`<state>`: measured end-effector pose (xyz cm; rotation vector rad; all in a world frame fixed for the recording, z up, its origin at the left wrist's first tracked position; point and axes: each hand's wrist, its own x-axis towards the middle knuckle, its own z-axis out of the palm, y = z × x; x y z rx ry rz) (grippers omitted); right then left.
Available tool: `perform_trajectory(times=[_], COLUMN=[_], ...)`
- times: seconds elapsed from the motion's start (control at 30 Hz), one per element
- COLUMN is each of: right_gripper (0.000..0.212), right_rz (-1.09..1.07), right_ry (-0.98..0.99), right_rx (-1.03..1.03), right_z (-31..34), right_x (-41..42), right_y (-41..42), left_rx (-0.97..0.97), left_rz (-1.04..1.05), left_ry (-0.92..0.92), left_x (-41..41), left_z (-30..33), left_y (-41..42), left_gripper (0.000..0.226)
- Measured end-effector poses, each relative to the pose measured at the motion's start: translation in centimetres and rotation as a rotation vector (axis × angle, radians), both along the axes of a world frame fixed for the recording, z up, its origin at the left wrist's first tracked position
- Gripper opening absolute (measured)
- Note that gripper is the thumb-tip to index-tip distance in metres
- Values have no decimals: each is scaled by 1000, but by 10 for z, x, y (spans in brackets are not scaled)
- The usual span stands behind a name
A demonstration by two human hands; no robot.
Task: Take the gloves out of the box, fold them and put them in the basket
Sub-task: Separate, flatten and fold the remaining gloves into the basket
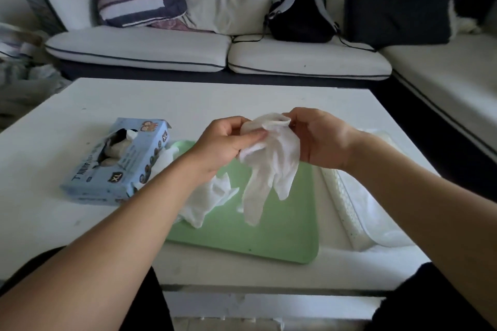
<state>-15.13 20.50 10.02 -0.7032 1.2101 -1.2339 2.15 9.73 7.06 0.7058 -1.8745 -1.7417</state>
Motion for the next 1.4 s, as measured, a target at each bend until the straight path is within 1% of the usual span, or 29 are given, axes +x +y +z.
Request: perform_trajectory(times=[0.07, 0.2, 0.23, 0.27, 0.33, 0.37, 0.43, 0.47, 0.5, 0.53, 0.57, 0.67, 0.7, 0.77, 0.8, 0.83, 0.87, 0.93, 0.97, 1.0, 1.07, 1.1, 1.2, 1.27, 1.33, 1.37, 1.4], right_gripper=[21, 31, 31, 28, 15, 12, 28, 38, 49, 55, 52, 16, 14, 18, 19, 21, 23, 20, 16, 17, 22, 20, 6, 8, 7, 4, 6], right_rz=[-31, 146, 181, 182, 99, 0, -220, -265, -254, -214, -180, -189, -212, -271, -304, -333, -346, -284, -207, -116, 51, 110, 203, 256, 316, 333, 334], right_ry=[23, -40, -40, 2, 223, 377, 734, 871, 951, 983, 987, 1063, 1080, 1025, 964, 910, 874, 819, 791, 760, 680, 632, 512, 461, 395, 388, 408], right_rx=[14, -28, -51, -74, -128, -150, -203, -235, -269, -310, -338, -290, -267, -229, -203, -165, -128, -55, -24, 0, 40, 56, 96, 99, 91, 95, 107], right_z=[-4, -1, -1, -2, -7, -10, -17, -20, -21, -23, -24, -28, -29, -30, -29, -27, -25, -19, -14, -9, 4, 9, 18, 16, 9, 5, -1], right_x=[-5, -4, -2, 1, 8, 12, 15, 17, 19, 22, 25, 32, 33, 33, 31, 30, 28, 24, 21, 17, 9, 4, -6, -6, -3, -2, -2], right_y=[5, 19, 22, 24, 23, 22, 17, 14, 12, 11, 11, 11, 12, 13, 14, 15, 15, 17, 19, 22, 28, 31, 38, 39, 36, 34, 31], left_rx=[23, 34, 77, 133, 230, 260, 288, 296, 307, 321, 328, 275, 241, 211, 206, 161, 69, -150, -215, -233, -194, -161, 3, 95, 125, 113, 79], left_rz=[28, 82, 84, 80, 72, 64, 24, 2, -13, -12, 6, 119, 141, 95, 37, -24, -75, -116, -119, -136, -183, -207, -299, -367, -379, -369, -356], left_ry=[6, 37, 56, 76, 101, 101, 65, 38, 15, 5, 3, -6, -13, -11, -9, -20, -43, -95, -129, -160, -192, -189, -157, -135, -148, -180, -228], left_x=[-4, -9, -12, -15, -20, -23, -24, -24, -23, -22, -21, -20, -19, -15, -13, -11, -10, -10, -10, -9, -5, -1, 6, 10, 10, 10, 10], left_z=[-3, -1, 1, 3, 4, 3, 0, -2, -4, -5, -5, -4, -2, 1, 4, 6, 8, 6, 4, 3, 4, 6, 14, 20, 23, 24, 22], left_y=[-2, -2, 1, 5, 12, 16, 21, 21, 21, 21, 21, 22, 20, 18, 18, 19, 19, 18, 17, 16, 14, 13, 13, 15, 16, 15, 13], left_gripper=[5, 21, 23, 26, 29, 31, 38, 45, 51, 55, 55, 57, 50, 39, 39, 44, 51, 54, 51, 50, 50, 49, 38, 31, 23, 20, 18])
